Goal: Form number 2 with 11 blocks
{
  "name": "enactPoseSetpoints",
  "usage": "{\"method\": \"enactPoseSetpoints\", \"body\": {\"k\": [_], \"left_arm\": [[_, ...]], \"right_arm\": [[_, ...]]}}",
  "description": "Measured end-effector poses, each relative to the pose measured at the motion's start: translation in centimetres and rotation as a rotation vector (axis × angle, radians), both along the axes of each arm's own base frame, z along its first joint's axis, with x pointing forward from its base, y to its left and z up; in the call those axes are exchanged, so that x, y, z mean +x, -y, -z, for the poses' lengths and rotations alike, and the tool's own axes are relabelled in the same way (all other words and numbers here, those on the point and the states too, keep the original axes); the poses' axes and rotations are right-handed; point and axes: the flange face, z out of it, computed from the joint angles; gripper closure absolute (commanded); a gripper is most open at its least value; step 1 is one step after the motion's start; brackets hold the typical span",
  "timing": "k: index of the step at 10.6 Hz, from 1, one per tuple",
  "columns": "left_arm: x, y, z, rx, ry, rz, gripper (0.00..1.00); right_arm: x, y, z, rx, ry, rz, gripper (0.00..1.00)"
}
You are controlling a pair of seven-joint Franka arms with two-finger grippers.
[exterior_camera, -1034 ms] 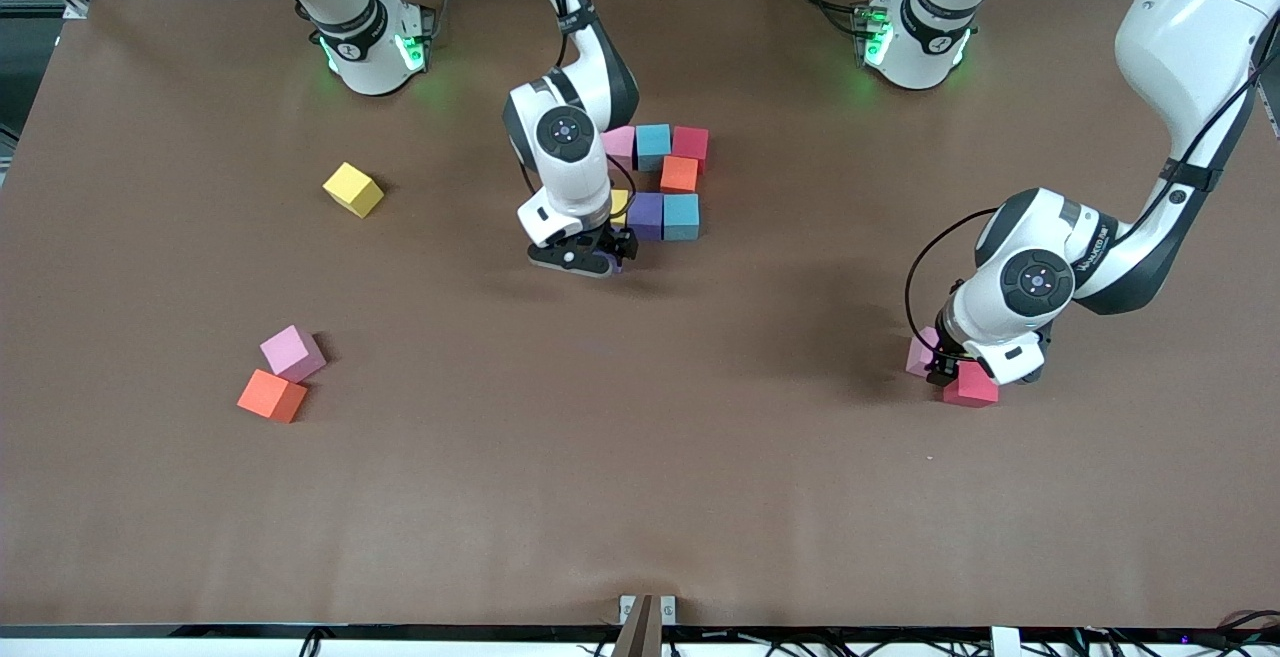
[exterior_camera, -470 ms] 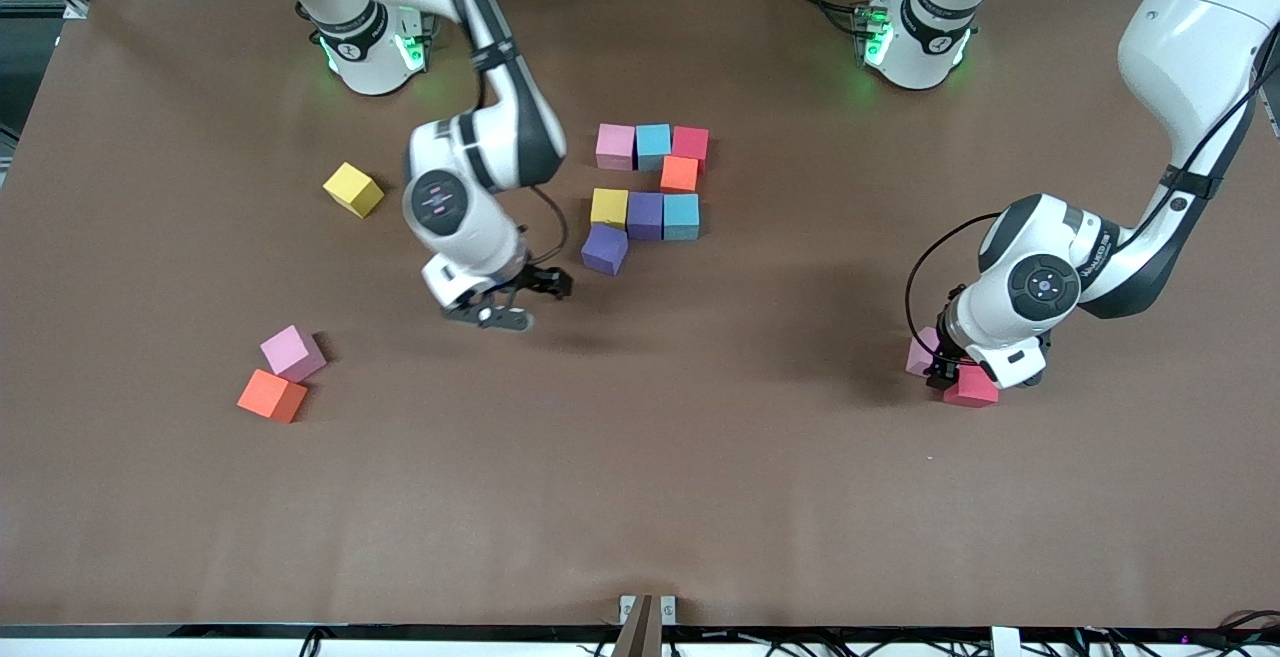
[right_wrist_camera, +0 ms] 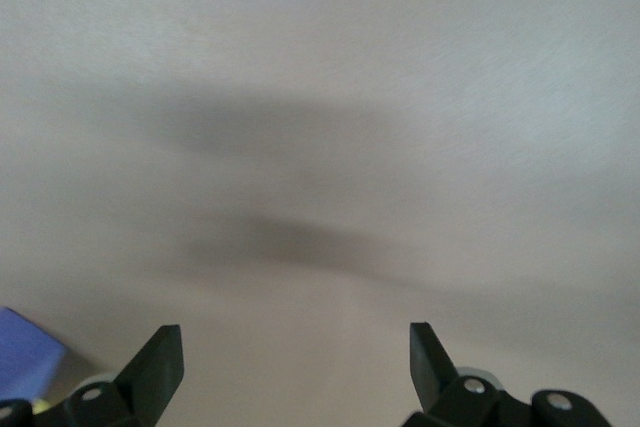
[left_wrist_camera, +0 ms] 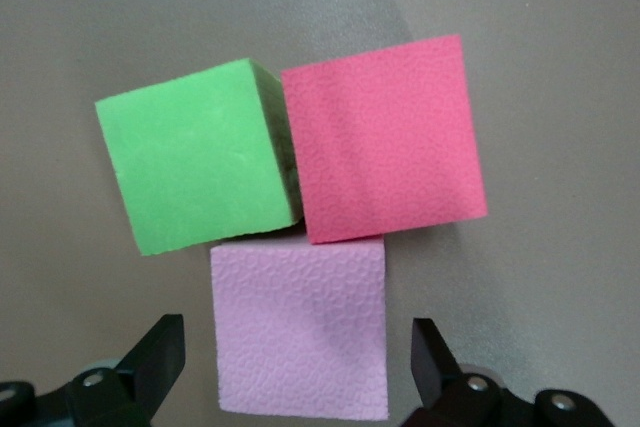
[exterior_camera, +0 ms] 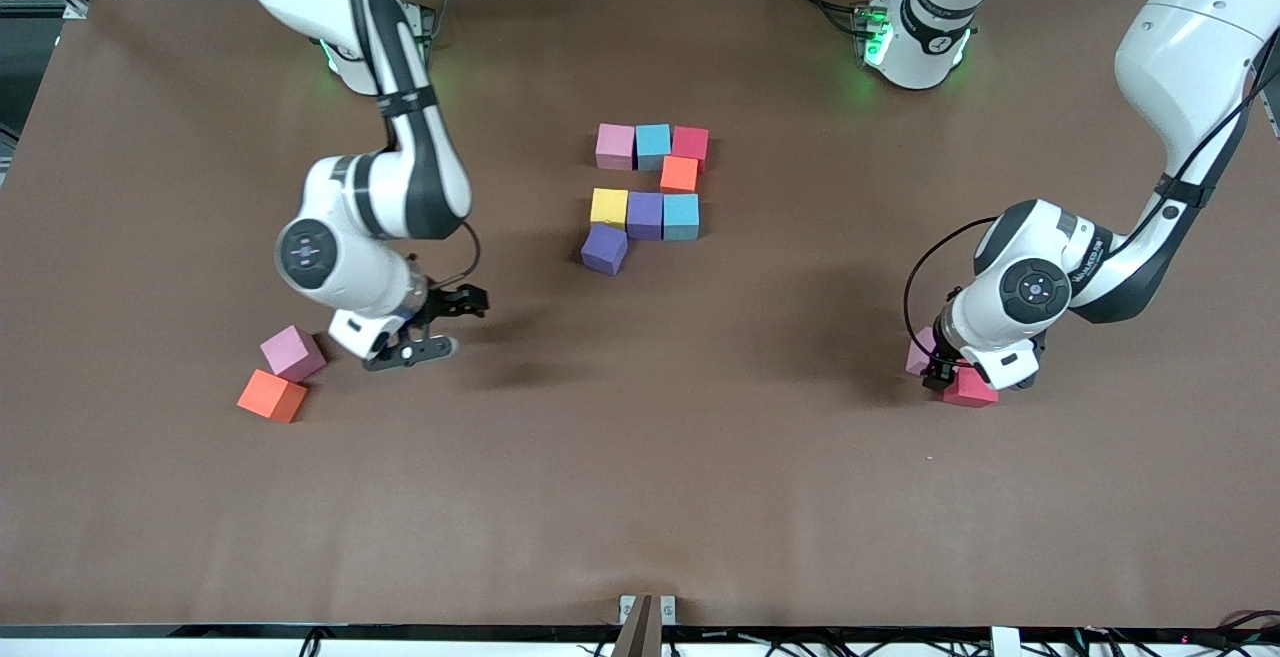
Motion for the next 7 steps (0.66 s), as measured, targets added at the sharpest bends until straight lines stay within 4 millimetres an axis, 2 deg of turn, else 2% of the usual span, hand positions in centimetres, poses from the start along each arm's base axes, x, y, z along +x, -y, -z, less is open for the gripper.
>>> {"method": "enactPoseSetpoints", "body": {"k": [1,4,7], "left_arm": [[0.0,0.0,0.2,-0.001,0.000,0.003,0.12],[-0.1,0.0,0.8,0.004,0.003,0.021,0.22],[-0.1,0.1,1.5,0.013,0.007,0.046,0.54]], "right_arm": [[0.5,2.2,0.0,0.008,0.002,-0.052,0.00],[1.2,8.3,-0.8,0.004,-0.012,-0.174,0.00],[1.9,13.4,-2.1,-0.024,0.026,-0.285,0.00]]}}
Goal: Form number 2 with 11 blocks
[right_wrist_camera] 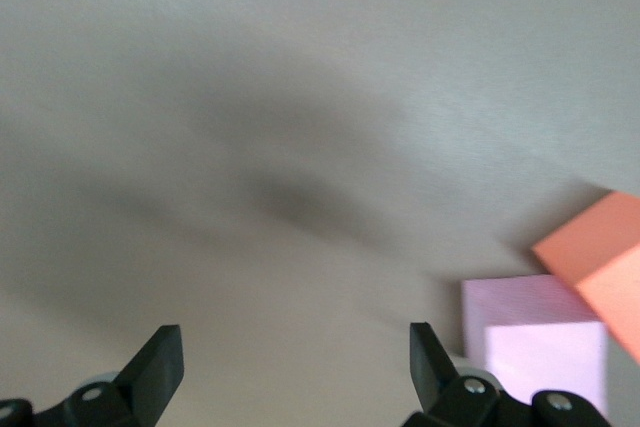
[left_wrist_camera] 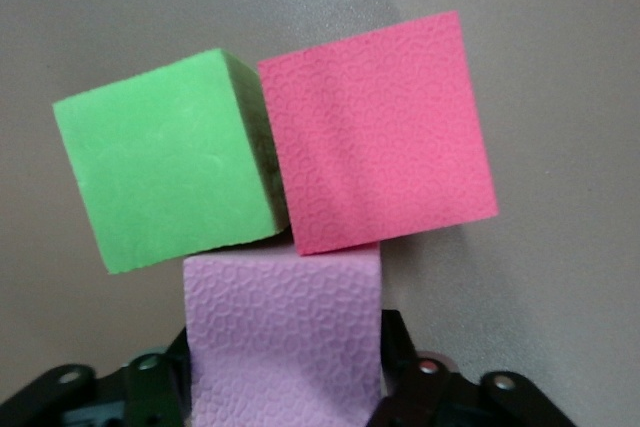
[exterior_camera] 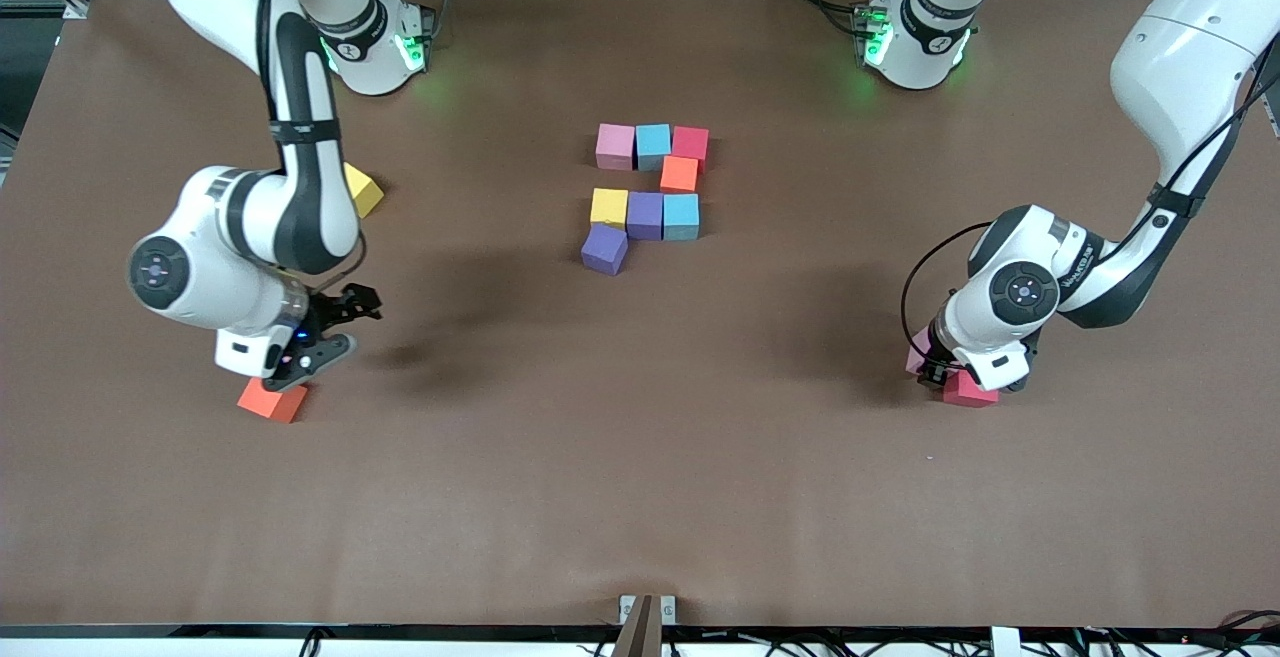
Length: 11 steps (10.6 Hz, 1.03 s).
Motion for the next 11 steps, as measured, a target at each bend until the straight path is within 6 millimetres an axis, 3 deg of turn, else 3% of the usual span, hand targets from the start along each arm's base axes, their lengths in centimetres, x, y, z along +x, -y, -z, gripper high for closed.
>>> {"method": "enactPoseSetpoints", "body": {"k": [2,5,7,9,11], "left_arm": [[0.0,0.3,-0.1,0.000,0.003,0.012,0.59],[-0.4,3.0,-0.4,-0.012,0.008,0.048,0.61],[-1.1,6.6,-0.9,-0.028,0.016,0.042,0.61],[-2.3,11.3,-1.3,-0.034,0.031,0.039,0.61],[-3.4,16.0,-2.3,-0.048,0.052,0.096,0.61]], "right_arm": [[0.5,2.9,0.0,-0.020,0.041,-0.045,0.00],[0.4,7.8,1.2,-0.034,0.033,-0.043,0.00],[0.2,10.1,2.1,-0.045,0.018,-0.019,0.00],[0.2,11.2,3.1,-0.066,0.020,-0.005,0.00],[0.4,12.3,5.3,-0.066,0.033,0.014,0.00]]}}
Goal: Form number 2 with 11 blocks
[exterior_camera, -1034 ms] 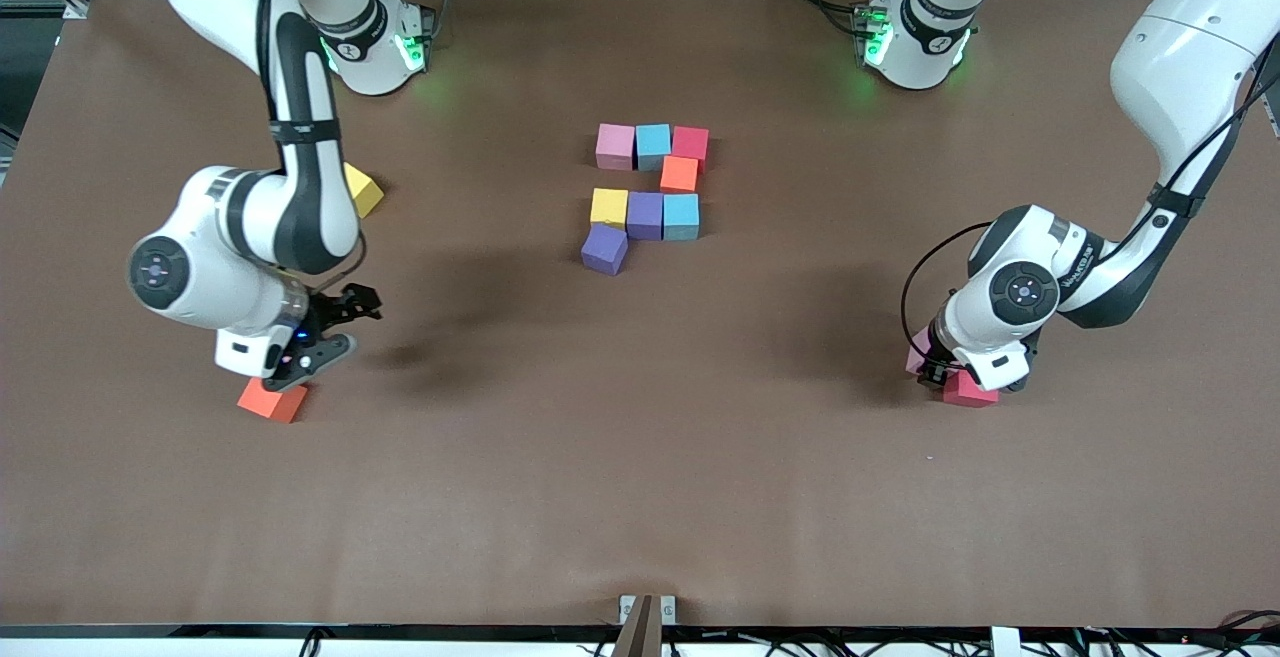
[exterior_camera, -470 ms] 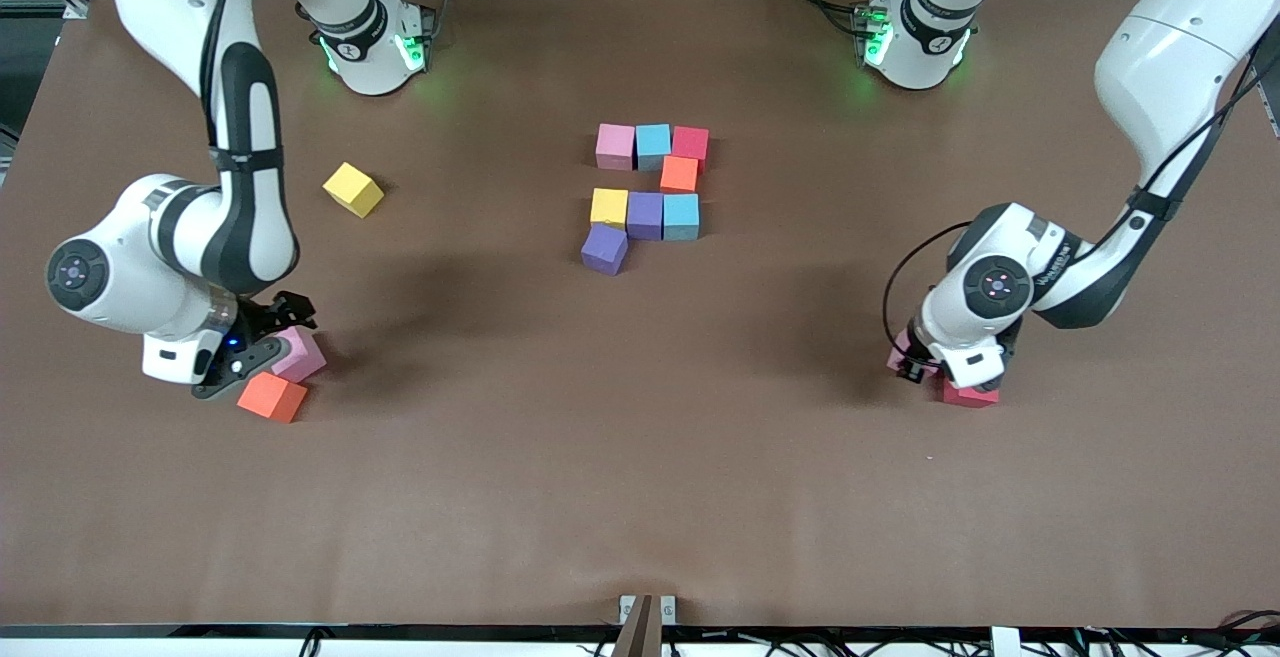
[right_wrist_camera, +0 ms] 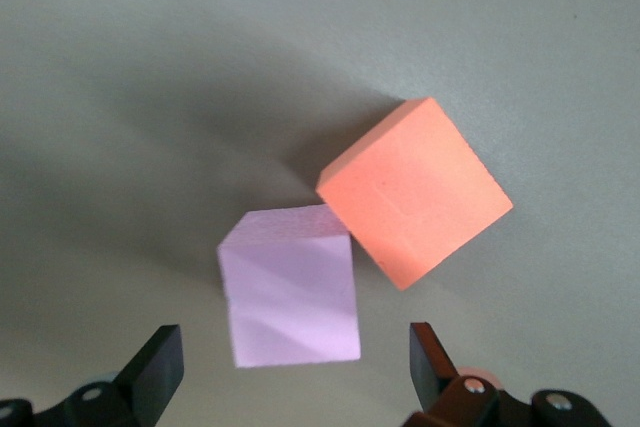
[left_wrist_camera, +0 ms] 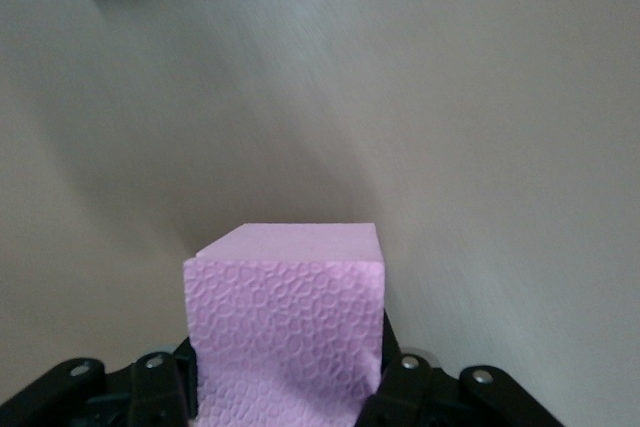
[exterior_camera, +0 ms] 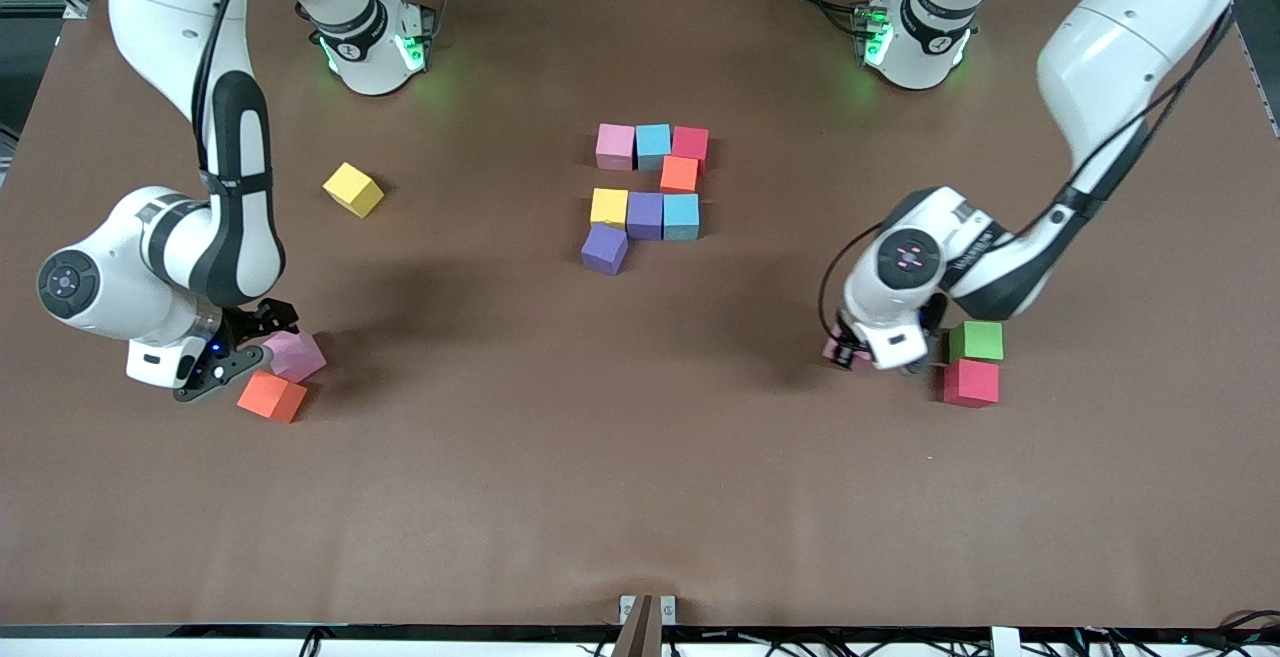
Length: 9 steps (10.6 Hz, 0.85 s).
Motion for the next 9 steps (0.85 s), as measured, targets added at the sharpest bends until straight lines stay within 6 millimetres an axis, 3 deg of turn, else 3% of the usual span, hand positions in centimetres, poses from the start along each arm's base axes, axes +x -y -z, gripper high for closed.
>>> {"method": "enactPoseSetpoints", "body": {"k": [3,6,7,9], "left_arm": [[-1.7,7.2,-3.4,-0.052,0.051,0.118,0.62],[-4.3,15.6,-6.8,-0.094,0.105,0.306,0.65],[-4.9,17.5,-7.5,-0.114,0.103,0.380,0.64],[-5.1,19.5,-8.5,-0.153,0.092,0.529,0.64]], "right_arm": [[-0.3,2.8,3.8,0.058,0.011,0.054,0.00],[-0.4,3.1,4.5,0.098,0.014,0.091,0.00],[-0.4,3.0,4.5,0.103,0.017,0.095,0.00],[0.4,2.2,3.8,0.113,0.028,0.134,0.00]]}}
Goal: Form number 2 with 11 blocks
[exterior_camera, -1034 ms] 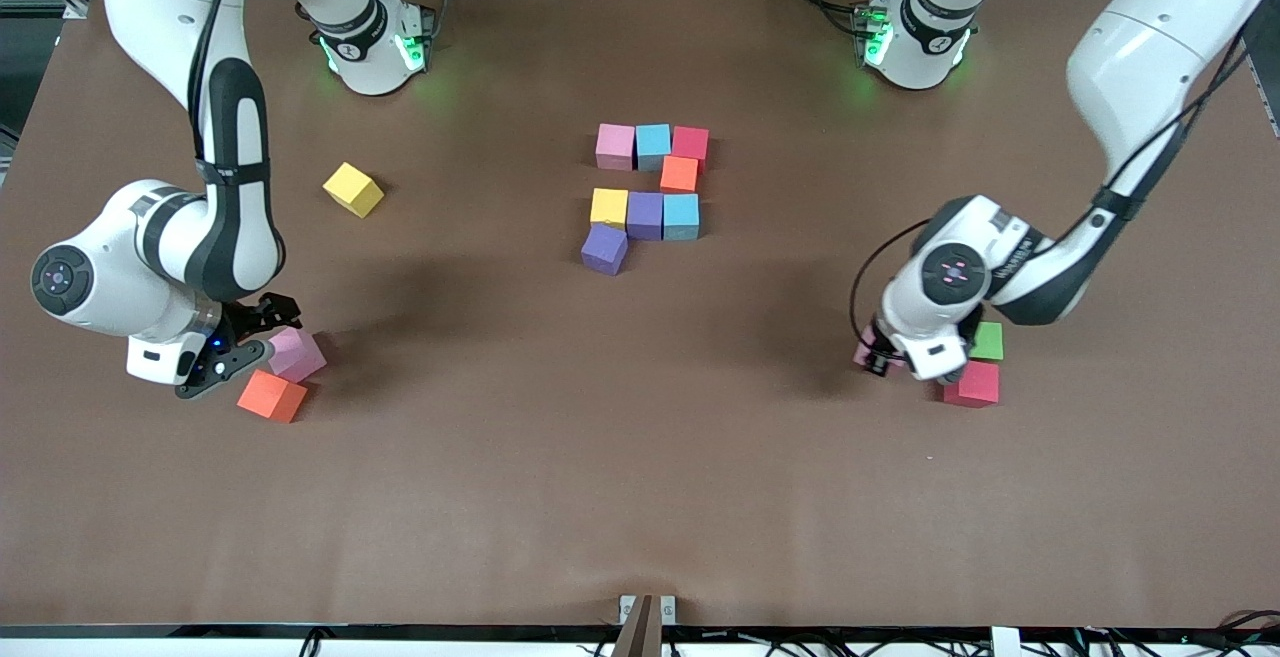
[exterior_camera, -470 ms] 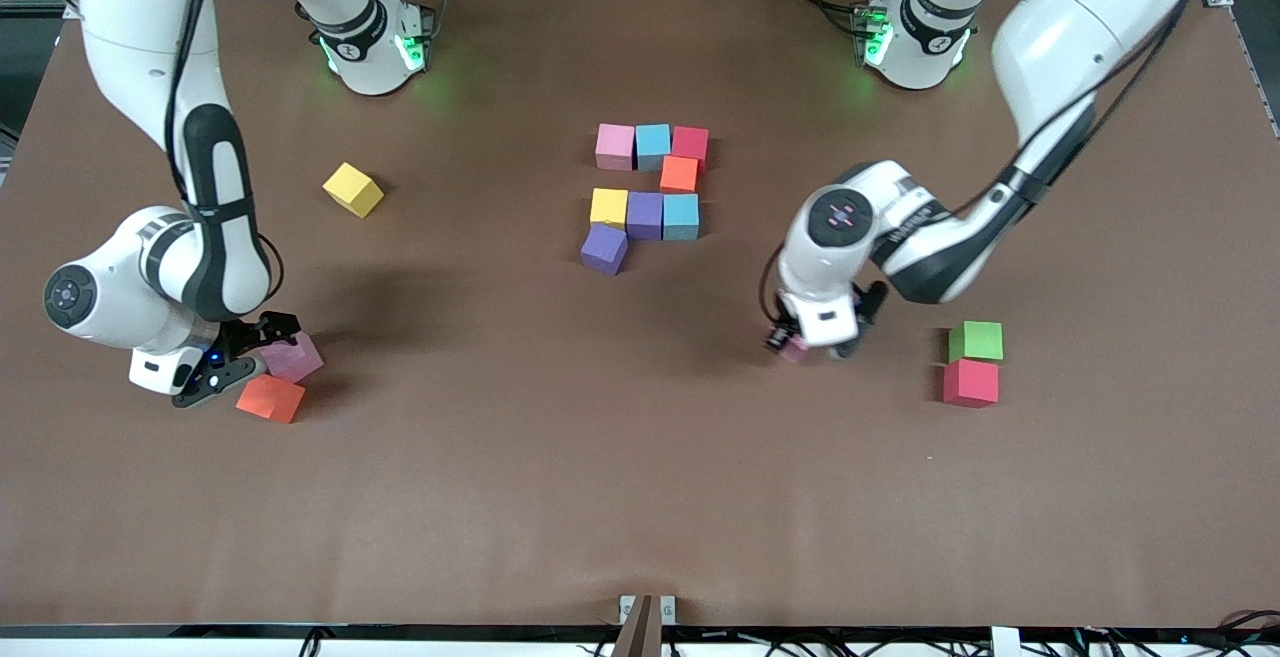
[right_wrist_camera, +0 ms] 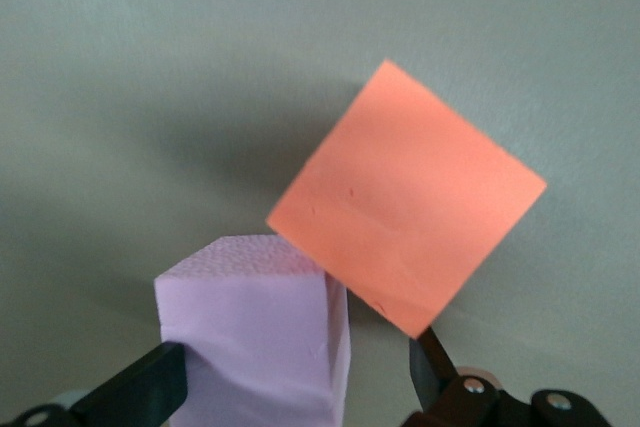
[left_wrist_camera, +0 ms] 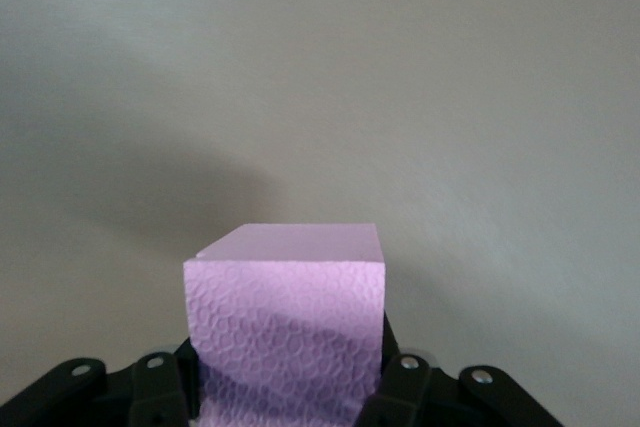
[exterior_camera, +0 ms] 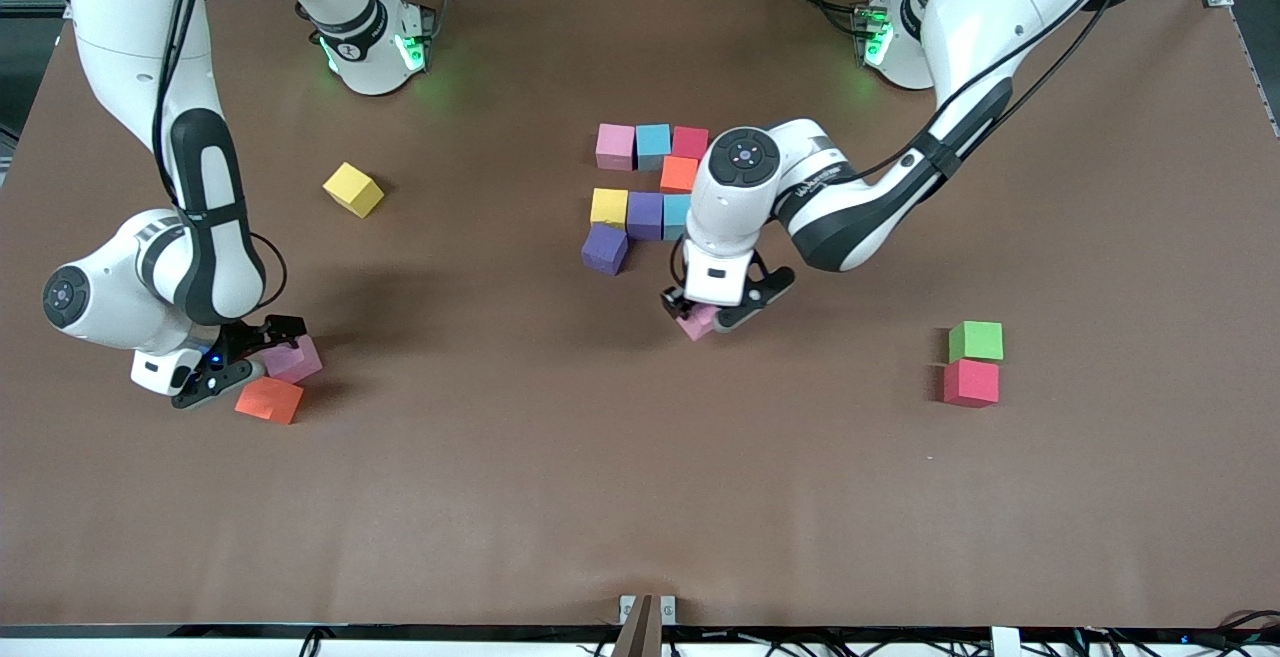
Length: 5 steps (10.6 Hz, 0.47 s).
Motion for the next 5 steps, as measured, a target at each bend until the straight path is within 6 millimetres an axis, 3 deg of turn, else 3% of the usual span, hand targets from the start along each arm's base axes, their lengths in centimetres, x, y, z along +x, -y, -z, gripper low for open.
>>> {"method": "enactPoseSetpoints", "body": {"k": [2,5], "left_arm": [[-0.4,1.8,-0.3,-0.010,0.016,0.184,0.64],[-2.4,5.4,0.5,0.021,0.058,0.494,0.62]], "right_arm": [[1.1,-1.4,-1.3,0.033,-0.036,0.059,0.00],[1.3,-1.7,-1.6,0.041,-0.056,0.105,0.00]]}}
